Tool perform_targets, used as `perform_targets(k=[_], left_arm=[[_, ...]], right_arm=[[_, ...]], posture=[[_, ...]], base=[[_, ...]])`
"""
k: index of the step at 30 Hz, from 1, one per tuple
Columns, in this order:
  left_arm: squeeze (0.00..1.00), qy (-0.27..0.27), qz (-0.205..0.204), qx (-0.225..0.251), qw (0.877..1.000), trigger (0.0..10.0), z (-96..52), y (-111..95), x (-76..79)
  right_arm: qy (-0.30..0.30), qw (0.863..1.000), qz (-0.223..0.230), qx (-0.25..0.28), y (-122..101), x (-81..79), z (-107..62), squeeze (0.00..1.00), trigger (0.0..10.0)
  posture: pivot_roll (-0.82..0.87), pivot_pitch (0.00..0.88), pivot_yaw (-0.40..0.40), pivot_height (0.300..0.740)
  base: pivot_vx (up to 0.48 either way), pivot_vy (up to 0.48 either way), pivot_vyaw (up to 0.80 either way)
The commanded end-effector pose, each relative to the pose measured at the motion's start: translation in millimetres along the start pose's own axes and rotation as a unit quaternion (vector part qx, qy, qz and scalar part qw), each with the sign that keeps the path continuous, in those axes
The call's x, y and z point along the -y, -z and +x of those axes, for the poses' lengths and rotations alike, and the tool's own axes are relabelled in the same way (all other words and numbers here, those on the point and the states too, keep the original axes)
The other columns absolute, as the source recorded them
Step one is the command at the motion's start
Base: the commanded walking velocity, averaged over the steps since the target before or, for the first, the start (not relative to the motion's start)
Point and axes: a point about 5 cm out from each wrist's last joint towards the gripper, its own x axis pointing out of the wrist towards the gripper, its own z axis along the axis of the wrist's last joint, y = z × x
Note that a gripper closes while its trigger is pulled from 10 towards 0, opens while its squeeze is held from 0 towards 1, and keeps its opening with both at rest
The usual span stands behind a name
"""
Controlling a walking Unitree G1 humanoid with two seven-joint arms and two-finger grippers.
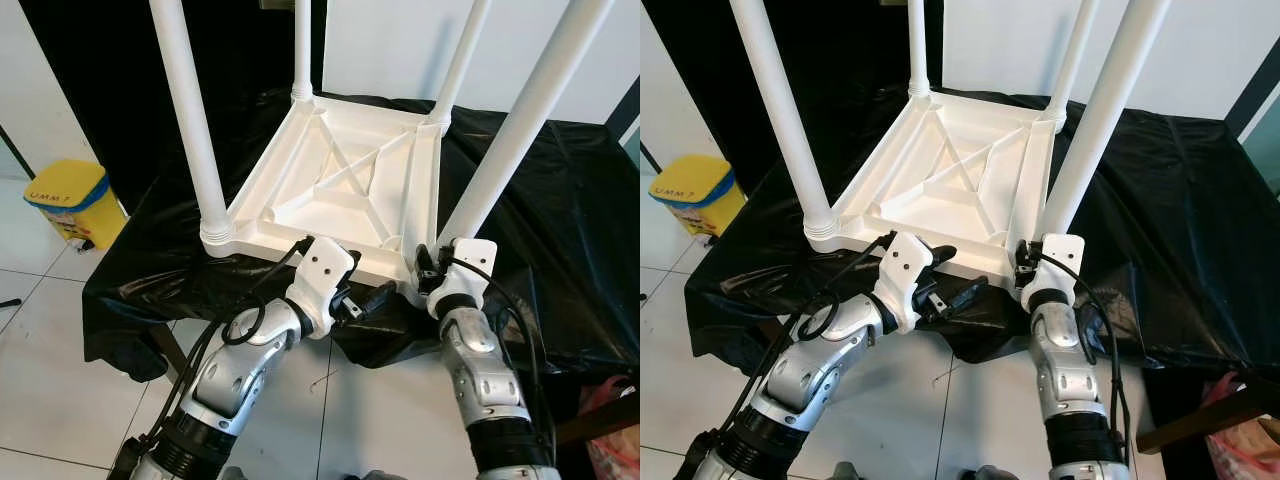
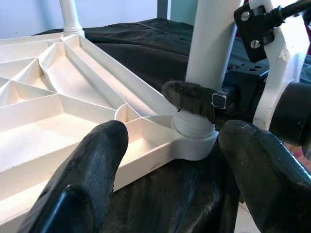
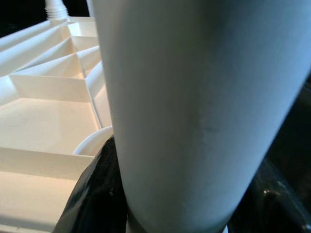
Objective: Building children table
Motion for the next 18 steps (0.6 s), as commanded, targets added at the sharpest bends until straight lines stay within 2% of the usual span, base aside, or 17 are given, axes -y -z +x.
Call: perform_targets(k=[1, 8, 9, 11, 12, 18], left_arm=[[0.0, 0.034, -0.002, 0.001, 0.999, 10.0, 0.7, 1, 5.0], [0.0, 0.035, -0.001, 0.001, 0.999, 10.0, 1.4, 1, 4.3], [0.0, 0.036, -0.001, 0.001, 0.999, 10.0, 1.7, 1, 4.4], [0.0, 0.036, -0.001, 0.001, 0.999, 10.0, 1.8, 1, 4.5], [0.0, 0.037, -0.001, 0.001, 0.999, 10.0, 2.0, 1, 4.7], [0.0, 0.038, -0.001, 0.002, 0.999, 10.0, 2.2, 0, 4.9]], right_arm=[[0.013, 0.999, -0.005, -0.033, 13, 4.4, -4.5, 0.0, 10.0], [0.002, 1.0, -0.007, -0.022, 8, 4.5, -3.5, 0.0, 10.0], [-0.002, 1.0, -0.01, -0.014, 5, 5.4, -3.0, 0.64, 10.0], [-0.004, 1.0, -0.013, -0.011, 4, 5.9, -2.8, 0.64, 10.0], [-0.008, 1.0, -0.015, -0.008, 3, 6.6, -2.8, 1.0, 10.0], [-0.026, 1.0, -0.018, 0.002, -2, 9.1, -3.9, 1.0, 10.0]], posture=[[-0.01, 0.059, -0.075, 0.74], [-0.01, 0.057, -0.072, 0.74], [-0.01, 0.056, -0.072, 0.74], [-0.01, 0.056, -0.072, 0.74], [-0.01, 0.054, -0.072, 0.74], [-0.01, 0.053, -0.072, 0.74]], base=[[0.0, 0.0, 0.0], [0.0, 0.0, 0.0], [0.0, 0.0, 0.0], [0.0, 0.0, 0.0], [0.0, 0.0, 0.0], [0.0, 0.0, 0.0]])
